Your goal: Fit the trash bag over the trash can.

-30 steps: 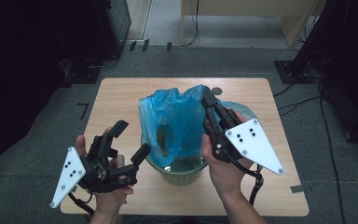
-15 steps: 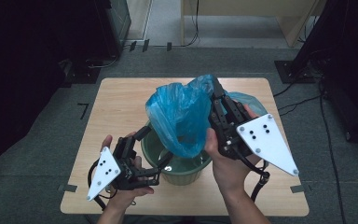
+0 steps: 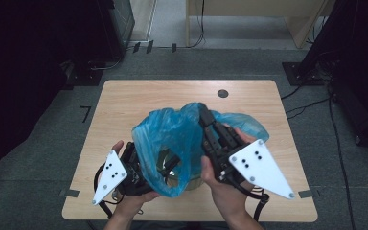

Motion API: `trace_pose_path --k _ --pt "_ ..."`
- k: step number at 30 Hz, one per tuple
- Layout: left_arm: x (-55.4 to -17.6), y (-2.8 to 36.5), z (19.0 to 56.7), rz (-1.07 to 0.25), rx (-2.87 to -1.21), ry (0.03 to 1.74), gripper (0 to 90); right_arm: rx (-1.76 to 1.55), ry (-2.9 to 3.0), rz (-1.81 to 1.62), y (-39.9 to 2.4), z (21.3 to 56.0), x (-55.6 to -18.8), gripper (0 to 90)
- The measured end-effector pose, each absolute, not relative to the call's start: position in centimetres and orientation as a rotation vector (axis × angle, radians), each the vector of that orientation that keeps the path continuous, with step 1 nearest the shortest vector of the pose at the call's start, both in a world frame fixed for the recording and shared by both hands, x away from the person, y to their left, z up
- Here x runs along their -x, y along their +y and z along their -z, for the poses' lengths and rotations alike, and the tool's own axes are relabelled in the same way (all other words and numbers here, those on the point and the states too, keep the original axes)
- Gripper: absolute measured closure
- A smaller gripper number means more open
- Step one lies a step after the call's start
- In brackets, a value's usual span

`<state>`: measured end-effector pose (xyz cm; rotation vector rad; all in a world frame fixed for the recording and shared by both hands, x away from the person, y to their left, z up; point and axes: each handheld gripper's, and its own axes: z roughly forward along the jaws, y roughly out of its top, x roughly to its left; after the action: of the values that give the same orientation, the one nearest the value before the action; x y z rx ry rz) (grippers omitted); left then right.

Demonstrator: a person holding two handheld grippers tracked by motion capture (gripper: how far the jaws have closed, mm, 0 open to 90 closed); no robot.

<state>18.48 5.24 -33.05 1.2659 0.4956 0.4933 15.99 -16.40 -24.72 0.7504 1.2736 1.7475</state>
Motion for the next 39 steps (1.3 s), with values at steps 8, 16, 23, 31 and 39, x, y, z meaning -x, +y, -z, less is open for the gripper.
trace_pose_path --k 8,16,23,31,39 --pt "-17.4 6.2 31.6 -0.448 -1.127 0.594 43.6 -0.701 1.395 -1.754 -14.4 27.4 -14.2 90.0" --pt "-17.1 7.8 31.2 -0.406 -1.110 0.556 89.9 -0.664 1.407 -1.727 -14.6 28.0 -12.6 90.0" --pt "-17.0 8.7 30.8 -0.406 -1.175 0.562 90.0 -0.710 1.358 -1.672 -17.6 27.6 -12.3 90.0" --pt "-15.4 11.1 29.8 -0.286 -1.249 0.541 90.0 -0.760 1.302 -1.596 -21.7 27.1 -11.0 90.0" --pt "-12.7 12.2 27.1 -0.222 -1.258 0.450 90.0 -0.731 1.239 -1.616 -23.5 25.6 -9.0 90.0"
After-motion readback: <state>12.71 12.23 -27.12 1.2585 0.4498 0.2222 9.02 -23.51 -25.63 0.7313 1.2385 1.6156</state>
